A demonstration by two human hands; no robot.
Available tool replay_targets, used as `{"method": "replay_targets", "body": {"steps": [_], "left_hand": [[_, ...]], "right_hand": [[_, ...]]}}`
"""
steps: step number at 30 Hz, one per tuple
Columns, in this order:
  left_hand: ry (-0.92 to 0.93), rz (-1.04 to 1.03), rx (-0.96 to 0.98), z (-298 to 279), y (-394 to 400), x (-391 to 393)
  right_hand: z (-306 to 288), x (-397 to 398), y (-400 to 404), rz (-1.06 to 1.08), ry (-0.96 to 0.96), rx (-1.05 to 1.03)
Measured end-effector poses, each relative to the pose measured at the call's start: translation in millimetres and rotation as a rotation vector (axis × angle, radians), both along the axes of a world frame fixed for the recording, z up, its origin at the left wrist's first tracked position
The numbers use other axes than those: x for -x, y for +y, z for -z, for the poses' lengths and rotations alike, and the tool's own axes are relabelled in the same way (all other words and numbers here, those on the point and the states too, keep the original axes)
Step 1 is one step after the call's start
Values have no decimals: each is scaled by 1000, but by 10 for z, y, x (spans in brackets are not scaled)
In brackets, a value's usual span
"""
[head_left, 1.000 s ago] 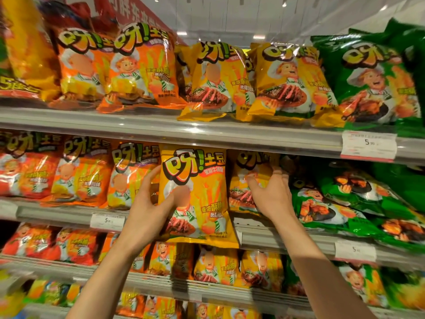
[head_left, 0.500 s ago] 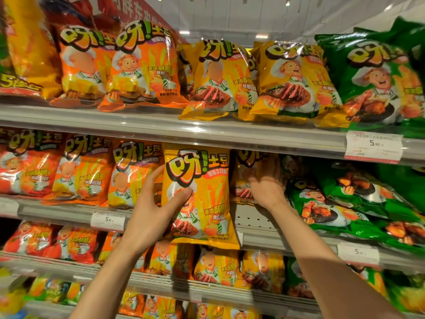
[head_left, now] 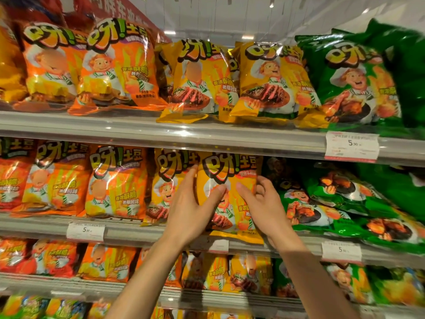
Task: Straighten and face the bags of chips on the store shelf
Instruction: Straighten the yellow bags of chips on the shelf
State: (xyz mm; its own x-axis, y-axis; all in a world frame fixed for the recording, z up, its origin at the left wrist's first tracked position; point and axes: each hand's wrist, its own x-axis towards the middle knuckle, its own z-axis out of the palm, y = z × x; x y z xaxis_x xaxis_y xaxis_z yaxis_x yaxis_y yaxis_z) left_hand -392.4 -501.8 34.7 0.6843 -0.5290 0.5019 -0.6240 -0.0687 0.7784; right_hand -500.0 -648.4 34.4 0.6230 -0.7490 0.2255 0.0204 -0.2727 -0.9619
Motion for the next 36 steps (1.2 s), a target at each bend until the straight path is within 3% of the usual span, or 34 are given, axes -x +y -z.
{"method": "replay_targets", "body": {"steps": [4, 8, 11, 16, 27, 31, 36], "left_hand": [[-139, -118, 69, 22, 122, -139], [-240, -339, 51, 135, 260, -385], [-152, -308, -36, 291, 314, -470], [-184, -241, -29, 488, 315, -493], [-158, -128, -50, 496, 297, -599], [-142, -83, 0, 465, 483, -664], [-91, -99, 79, 545, 754, -615]], "right_hand": [[-53, -87, -136, 141, -25, 106], [-18, -178, -119, 217, 112, 285], [153, -151, 37, 293, 149, 415], [411, -117, 254, 268, 185, 467], [447, -143, 334, 281, 161, 442], [378, 32, 424, 263, 197, 346], [453, 319, 620, 271, 242, 458]]}}
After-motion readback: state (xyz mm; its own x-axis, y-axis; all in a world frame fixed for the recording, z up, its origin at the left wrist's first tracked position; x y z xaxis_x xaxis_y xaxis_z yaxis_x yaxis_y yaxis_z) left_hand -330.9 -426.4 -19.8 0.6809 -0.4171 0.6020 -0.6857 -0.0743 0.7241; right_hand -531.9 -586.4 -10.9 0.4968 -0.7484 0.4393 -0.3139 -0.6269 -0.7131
